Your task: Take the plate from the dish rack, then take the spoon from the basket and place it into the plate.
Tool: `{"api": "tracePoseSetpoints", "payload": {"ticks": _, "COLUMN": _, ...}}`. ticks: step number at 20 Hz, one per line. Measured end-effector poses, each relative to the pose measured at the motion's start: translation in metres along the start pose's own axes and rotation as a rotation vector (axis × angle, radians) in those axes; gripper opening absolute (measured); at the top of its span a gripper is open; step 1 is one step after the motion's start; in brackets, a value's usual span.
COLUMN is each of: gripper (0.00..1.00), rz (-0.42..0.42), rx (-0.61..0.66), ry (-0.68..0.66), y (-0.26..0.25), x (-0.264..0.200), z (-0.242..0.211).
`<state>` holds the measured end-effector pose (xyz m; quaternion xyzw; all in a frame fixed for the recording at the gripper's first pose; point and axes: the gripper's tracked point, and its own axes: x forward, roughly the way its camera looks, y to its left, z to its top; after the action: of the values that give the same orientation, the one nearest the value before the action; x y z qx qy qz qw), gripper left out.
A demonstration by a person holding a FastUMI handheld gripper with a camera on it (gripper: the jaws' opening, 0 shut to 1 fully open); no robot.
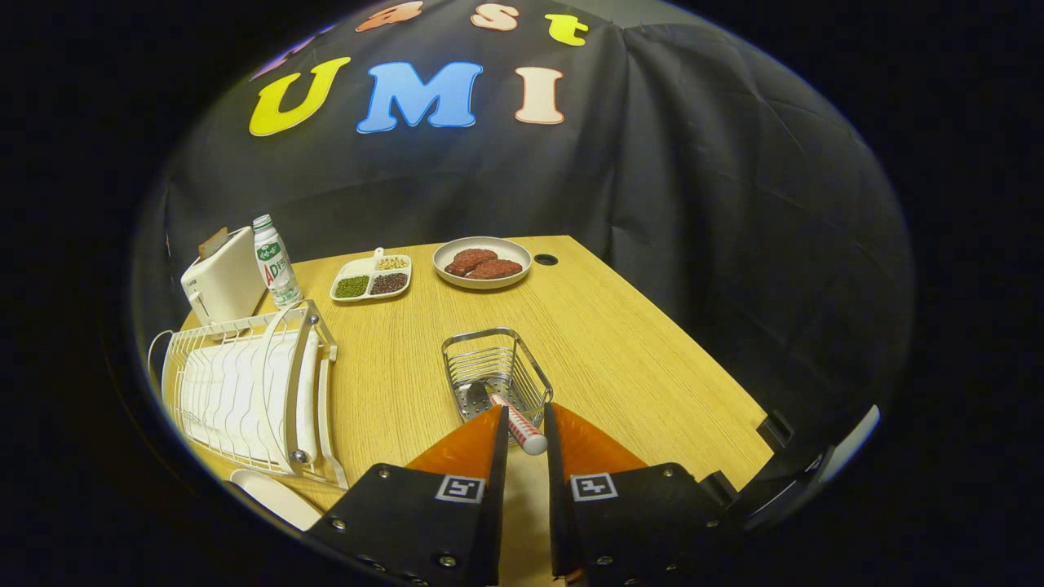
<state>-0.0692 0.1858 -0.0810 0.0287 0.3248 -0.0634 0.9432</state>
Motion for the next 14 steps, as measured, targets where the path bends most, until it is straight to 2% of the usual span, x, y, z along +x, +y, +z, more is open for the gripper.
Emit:
{"api": "tracePoseSetpoints", "payload": {"ticks": 3, "gripper": 0.24, "rz": 0.034, "rx": -0.002, "ry": -0.016, "y": 0.006, "x": -0.004, "z": 0.002}}
{"api": "tracePoseSetpoints", "payload": {"ticks": 4, "gripper": 0.18, "rz": 0.028, "rx": -0.01, "ry": -0.009, "y": 0.007, "x": -0.002, "z": 0.0}}
{"api": "tracePoseSetpoints", "payload": {"ticks": 7, "gripper": 0.17, "rz": 0.066, "rx": -0.03, "ry": -0.02, "y": 0.021, "x": -0.006, "z": 0.001}}
{"api": "tracePoseSetpoints", "payload": {"ticks": 8, "gripper": 0.09, "rz": 0.042, "rx": -0.056, "ry": -0.005, "y": 0.02, "x": -0.004, "z": 0.0}}
{"api": "tracePoseSetpoints", "payload": {"ticks": 11, "gripper": 0.09, "rz": 0.053, "rx": -0.077, "ry": -0.017, "y": 0.028, "x": -0.009, "z": 0.003}}
{"api": "tracePoseSetpoints", "payload": {"ticks": 12, "gripper": 0.02, "rz": 0.047, "rx": -0.069, "ry": -0.019, "y": 0.028, "x": -0.012, "z": 0.005}}
{"api": "tracePoseSetpoints", "payload": {"ticks": 14, "gripper": 0.02, "rz": 0.039, "rx": -0.059, "ry": -0.028, "y": 0.028, "x": -0.017, "z": 0.008}}
